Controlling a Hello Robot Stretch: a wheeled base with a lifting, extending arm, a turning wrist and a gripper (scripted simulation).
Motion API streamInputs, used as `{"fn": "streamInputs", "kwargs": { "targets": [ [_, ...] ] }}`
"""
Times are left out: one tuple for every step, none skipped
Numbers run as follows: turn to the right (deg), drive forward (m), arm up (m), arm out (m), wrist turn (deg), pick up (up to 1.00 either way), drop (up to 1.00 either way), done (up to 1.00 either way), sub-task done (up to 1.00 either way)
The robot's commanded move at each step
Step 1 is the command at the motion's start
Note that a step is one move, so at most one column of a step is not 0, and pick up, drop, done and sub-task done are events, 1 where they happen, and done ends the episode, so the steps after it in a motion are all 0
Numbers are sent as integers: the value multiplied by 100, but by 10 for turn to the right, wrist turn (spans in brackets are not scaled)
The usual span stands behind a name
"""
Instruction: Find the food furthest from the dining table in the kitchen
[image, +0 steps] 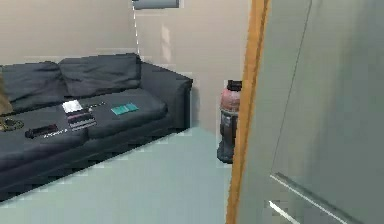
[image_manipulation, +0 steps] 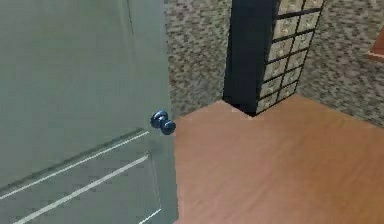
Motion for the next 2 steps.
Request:
{"fn": "streamInputs", "kwargs": {
  "targets": [
    [0, 25, 0, 0, 0, 0, 0, 0, 0],
    [-450, 0, 0, 0, 0, 0, 0, 0, 0]
  ]
}}
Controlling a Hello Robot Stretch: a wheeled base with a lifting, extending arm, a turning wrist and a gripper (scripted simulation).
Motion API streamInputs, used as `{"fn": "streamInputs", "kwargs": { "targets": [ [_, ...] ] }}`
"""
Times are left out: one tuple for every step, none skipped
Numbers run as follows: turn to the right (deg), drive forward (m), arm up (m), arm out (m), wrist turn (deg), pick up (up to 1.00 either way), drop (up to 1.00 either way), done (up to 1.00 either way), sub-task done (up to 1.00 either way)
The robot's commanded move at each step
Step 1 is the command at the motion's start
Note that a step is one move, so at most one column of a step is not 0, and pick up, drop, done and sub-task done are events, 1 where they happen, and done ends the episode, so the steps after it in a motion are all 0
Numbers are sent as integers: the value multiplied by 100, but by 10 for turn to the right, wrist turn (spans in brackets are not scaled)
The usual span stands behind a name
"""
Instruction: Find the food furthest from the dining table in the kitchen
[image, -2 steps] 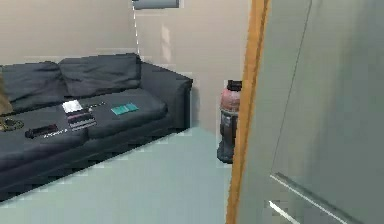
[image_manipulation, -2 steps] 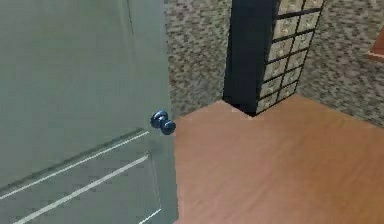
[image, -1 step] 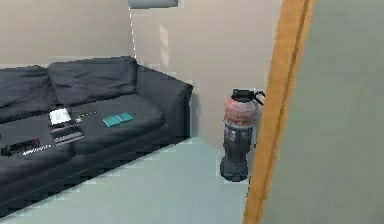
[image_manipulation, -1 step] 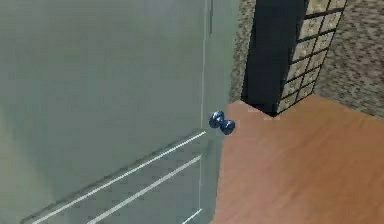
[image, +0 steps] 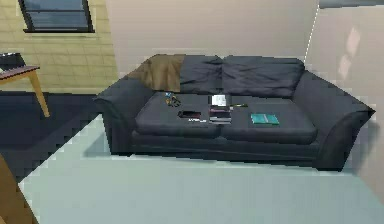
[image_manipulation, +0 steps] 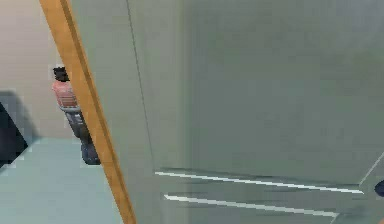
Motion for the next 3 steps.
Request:
{"fn": "streamInputs", "kwargs": {
  "targets": [
    [-90, 0, 0, 0, 0, 0, 0, 0, 0],
    [0, 55, 0, 0, 0, 0, 0, 0, 0],
    [-450, 0, 0, 0, 0, 0, 0, 0, 0]
  ]
}}
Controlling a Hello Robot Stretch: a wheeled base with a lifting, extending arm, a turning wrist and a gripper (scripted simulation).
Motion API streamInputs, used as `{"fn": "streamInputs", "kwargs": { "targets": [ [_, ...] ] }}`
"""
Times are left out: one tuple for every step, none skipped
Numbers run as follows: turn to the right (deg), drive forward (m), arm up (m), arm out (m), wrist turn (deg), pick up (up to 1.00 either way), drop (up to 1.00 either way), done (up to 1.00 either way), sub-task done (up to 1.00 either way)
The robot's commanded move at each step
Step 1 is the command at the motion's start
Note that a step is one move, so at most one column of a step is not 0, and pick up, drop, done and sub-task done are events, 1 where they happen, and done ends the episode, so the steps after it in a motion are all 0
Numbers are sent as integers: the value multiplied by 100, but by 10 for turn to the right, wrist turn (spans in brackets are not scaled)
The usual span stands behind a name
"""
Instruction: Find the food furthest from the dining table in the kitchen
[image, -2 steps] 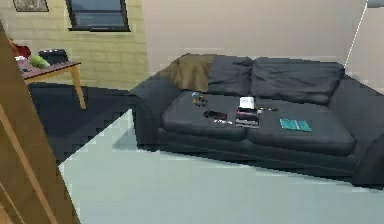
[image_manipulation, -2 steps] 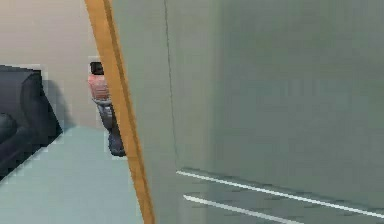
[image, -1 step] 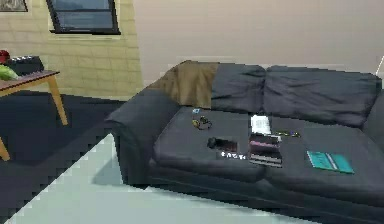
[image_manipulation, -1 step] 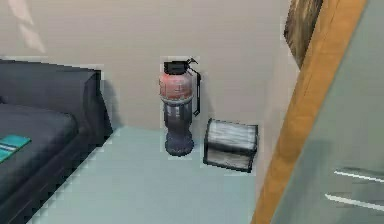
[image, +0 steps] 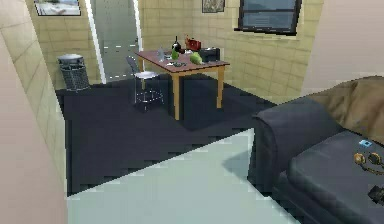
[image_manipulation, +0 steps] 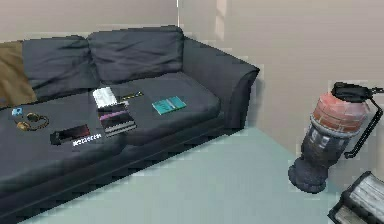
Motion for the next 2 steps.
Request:
{"fn": "streamInputs", "kwargs": {
  "targets": [
    [-30, 0, 0, 0, 0, 0, 0, 0, 0],
    [450, 0, 0, 0, 0, 0, 0, 0, 0]
  ]
}}
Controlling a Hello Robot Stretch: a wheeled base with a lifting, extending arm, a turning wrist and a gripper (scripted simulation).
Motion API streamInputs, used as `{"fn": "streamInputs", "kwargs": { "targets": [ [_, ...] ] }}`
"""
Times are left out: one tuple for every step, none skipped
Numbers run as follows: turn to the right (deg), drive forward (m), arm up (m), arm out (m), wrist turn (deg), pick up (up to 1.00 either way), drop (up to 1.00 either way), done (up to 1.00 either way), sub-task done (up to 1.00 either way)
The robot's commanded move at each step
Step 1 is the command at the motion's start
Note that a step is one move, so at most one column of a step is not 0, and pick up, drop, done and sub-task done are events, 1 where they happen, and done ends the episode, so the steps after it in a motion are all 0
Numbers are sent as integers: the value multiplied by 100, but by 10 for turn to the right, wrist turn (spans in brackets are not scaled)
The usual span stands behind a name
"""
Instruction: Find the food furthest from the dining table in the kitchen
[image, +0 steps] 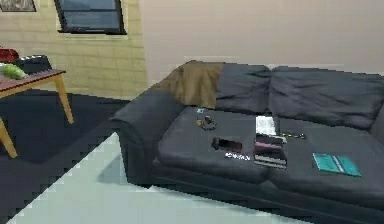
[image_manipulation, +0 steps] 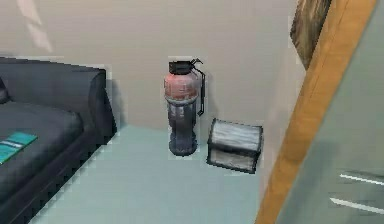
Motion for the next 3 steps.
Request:
{"fn": "streamInputs", "kwargs": {
  "targets": [
    [450, 0, 0, 0, 0, 0, 0, 0, 0],
    [30, 0, 0, 0, 0, 0, 0, 0, 0],
    [0, 15, 0, 0, 0, 0, 0, 0, 0]
  ]
}}
